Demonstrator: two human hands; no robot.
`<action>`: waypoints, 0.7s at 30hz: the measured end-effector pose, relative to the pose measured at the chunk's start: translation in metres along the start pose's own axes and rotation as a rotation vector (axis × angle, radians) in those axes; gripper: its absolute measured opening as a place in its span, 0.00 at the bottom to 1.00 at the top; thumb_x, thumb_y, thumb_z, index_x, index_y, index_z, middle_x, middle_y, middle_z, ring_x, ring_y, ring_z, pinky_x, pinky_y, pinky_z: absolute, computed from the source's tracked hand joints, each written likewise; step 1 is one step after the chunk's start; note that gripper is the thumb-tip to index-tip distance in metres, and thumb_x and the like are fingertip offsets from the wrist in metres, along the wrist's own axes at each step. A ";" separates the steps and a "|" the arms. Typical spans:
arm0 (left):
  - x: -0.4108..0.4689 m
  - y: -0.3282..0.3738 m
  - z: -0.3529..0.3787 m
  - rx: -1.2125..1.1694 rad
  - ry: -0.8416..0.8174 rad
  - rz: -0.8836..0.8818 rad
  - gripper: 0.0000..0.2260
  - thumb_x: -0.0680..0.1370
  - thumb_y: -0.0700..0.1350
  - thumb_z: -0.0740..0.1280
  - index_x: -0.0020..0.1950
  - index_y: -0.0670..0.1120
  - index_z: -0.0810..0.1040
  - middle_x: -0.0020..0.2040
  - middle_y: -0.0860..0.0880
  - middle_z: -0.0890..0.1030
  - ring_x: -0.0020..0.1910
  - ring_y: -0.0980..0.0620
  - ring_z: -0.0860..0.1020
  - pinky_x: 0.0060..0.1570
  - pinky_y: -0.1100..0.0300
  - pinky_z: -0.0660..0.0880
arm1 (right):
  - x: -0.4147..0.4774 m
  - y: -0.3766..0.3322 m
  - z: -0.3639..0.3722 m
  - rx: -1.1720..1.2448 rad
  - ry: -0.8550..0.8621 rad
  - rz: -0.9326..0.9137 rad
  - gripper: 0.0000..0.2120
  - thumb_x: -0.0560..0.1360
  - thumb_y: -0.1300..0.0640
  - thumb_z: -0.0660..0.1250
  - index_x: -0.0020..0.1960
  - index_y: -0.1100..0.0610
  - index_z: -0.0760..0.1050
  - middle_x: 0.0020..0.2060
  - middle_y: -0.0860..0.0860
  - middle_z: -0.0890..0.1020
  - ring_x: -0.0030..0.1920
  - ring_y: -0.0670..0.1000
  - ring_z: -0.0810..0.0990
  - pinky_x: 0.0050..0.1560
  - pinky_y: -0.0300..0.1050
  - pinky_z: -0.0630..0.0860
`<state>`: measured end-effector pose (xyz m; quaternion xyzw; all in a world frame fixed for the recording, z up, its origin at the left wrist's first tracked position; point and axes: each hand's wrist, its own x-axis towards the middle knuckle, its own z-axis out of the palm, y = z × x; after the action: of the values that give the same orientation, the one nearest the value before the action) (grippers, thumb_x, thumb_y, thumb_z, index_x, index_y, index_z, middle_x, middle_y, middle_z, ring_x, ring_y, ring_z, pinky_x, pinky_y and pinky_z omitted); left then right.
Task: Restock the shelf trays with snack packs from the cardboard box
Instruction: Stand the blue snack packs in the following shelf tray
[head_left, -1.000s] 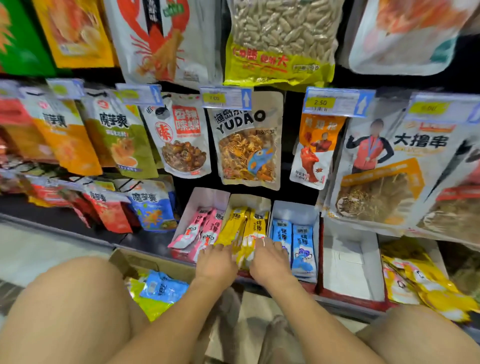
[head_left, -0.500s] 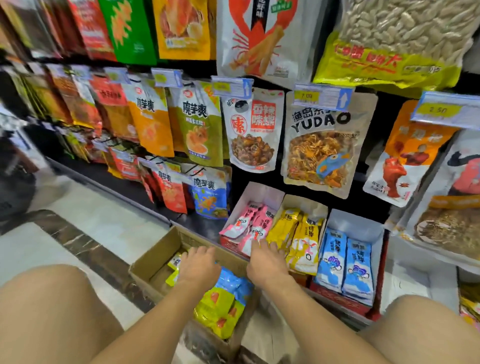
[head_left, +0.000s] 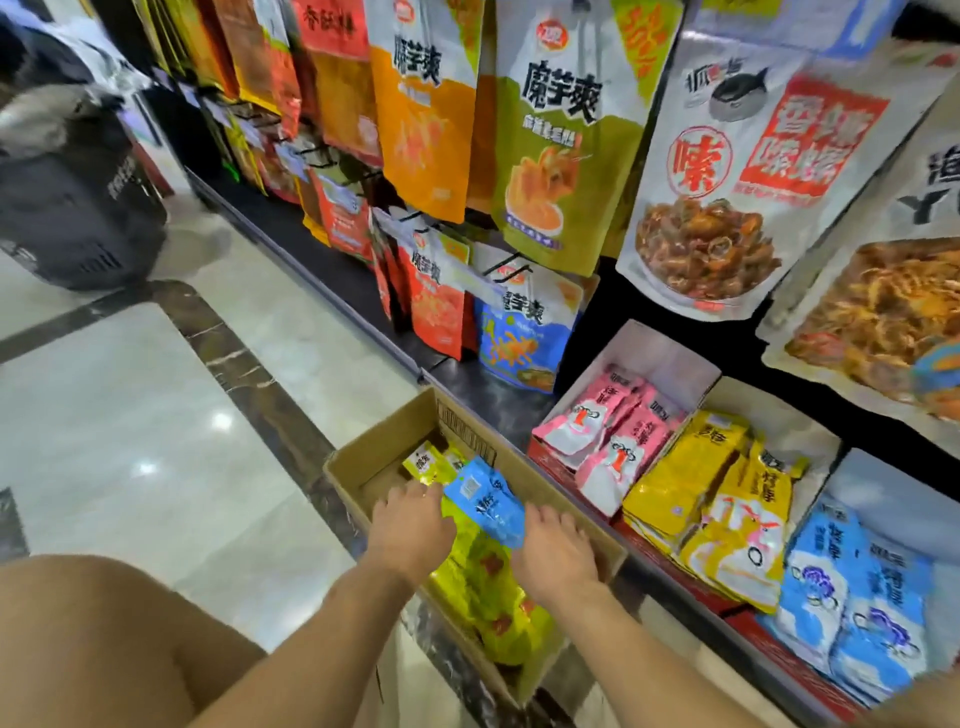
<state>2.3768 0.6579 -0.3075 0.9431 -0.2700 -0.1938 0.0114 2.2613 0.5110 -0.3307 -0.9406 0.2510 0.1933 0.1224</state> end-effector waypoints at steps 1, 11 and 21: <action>0.005 -0.003 0.005 -0.012 -0.014 -0.012 0.24 0.79 0.55 0.58 0.74 0.50 0.66 0.71 0.47 0.71 0.70 0.44 0.67 0.65 0.49 0.68 | 0.008 -0.001 0.005 -0.002 -0.011 -0.001 0.31 0.80 0.49 0.60 0.79 0.57 0.56 0.72 0.56 0.68 0.72 0.60 0.66 0.69 0.56 0.66; 0.044 -0.013 0.053 -0.100 -0.038 -0.026 0.25 0.80 0.57 0.58 0.75 0.49 0.65 0.72 0.49 0.71 0.72 0.45 0.66 0.68 0.51 0.68 | 0.073 -0.020 0.070 -0.039 -0.020 0.080 0.38 0.74 0.46 0.68 0.78 0.59 0.60 0.71 0.59 0.67 0.66 0.61 0.68 0.65 0.55 0.70; 0.050 -0.019 0.070 -0.170 -0.123 -0.083 0.25 0.81 0.56 0.57 0.77 0.50 0.61 0.71 0.48 0.71 0.70 0.46 0.67 0.68 0.53 0.66 | 0.103 -0.032 0.092 0.002 0.147 0.165 0.13 0.66 0.64 0.74 0.49 0.58 0.76 0.42 0.58 0.77 0.43 0.62 0.77 0.34 0.55 0.76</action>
<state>2.3990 0.6540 -0.3922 0.9354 -0.2136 -0.2738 0.0665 2.3326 0.5245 -0.4526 -0.9281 0.3363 0.1332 0.0881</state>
